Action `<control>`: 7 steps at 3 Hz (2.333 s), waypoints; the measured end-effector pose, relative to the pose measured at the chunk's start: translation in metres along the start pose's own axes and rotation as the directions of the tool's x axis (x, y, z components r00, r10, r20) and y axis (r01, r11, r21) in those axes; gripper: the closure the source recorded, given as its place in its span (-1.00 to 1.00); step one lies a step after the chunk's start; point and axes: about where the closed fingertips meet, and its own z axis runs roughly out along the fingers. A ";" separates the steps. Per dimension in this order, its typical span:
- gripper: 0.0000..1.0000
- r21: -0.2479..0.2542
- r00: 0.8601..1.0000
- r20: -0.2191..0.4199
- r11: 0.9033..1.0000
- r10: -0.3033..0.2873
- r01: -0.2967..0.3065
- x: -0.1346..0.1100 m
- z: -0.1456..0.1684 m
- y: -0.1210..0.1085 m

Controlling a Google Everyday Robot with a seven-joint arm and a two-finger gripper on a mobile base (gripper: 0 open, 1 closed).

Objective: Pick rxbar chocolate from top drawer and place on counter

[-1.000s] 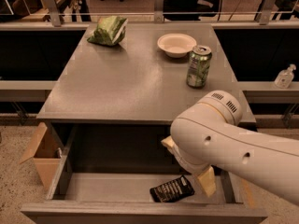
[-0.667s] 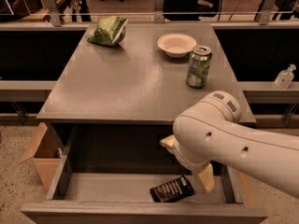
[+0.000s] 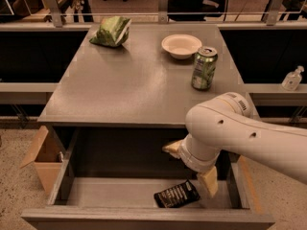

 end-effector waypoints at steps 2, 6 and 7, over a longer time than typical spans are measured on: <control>-1.00 -0.023 0.999 -0.037 1.000 -0.021 0.020 -0.024 0.013 -0.002; -1.00 -0.120 0.999 -0.024 0.992 0.023 -0.026 -0.049 0.058 0.009; -1.00 -0.130 0.997 -0.057 0.990 0.050 -0.057 -0.049 0.067 0.011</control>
Offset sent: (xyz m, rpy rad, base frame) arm -0.0243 0.0353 -0.0275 -0.1037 -0.0298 0.0007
